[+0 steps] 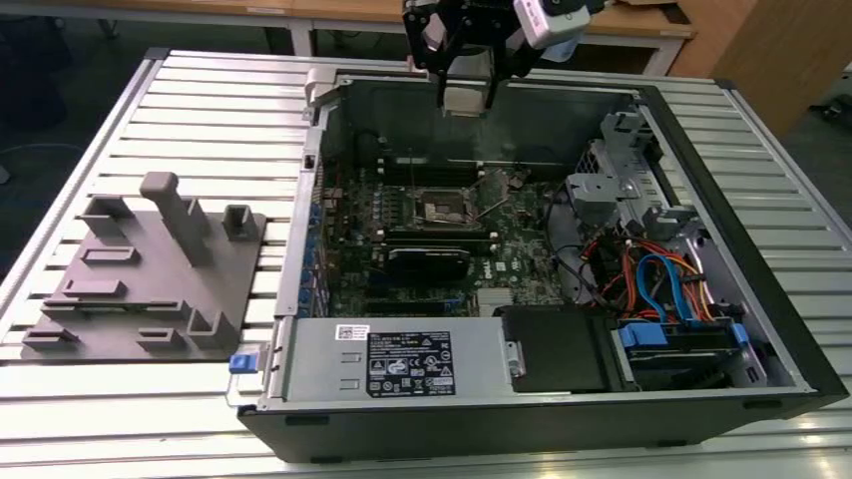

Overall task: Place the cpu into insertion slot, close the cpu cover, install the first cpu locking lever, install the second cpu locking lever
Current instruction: 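Place the cpu into insertion slot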

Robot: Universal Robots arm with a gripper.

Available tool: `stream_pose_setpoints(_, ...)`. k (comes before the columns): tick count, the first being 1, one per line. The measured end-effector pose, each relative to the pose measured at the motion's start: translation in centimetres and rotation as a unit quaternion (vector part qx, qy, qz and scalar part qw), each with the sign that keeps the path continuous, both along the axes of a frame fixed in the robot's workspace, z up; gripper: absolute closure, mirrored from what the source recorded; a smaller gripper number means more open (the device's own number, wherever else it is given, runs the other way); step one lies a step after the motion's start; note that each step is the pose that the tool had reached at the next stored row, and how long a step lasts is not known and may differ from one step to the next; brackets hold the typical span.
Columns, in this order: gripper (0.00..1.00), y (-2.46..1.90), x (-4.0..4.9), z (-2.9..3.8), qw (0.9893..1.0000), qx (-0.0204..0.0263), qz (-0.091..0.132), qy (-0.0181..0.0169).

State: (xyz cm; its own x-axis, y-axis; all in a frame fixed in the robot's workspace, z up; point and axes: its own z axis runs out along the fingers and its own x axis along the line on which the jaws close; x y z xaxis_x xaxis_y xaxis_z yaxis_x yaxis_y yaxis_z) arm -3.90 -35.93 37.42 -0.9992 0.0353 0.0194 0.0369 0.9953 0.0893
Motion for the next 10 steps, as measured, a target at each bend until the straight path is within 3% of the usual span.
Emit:
stream_pose_setpoints(6, 0.46, 0.0, 0.0, -0.06, 0.999, -0.0001, -0.044, 0.0)
stream_pose_setpoints(10, 0.46, 0.0, 0.0, -0.06, 0.9989, 0.0, -0.046, 0.0)
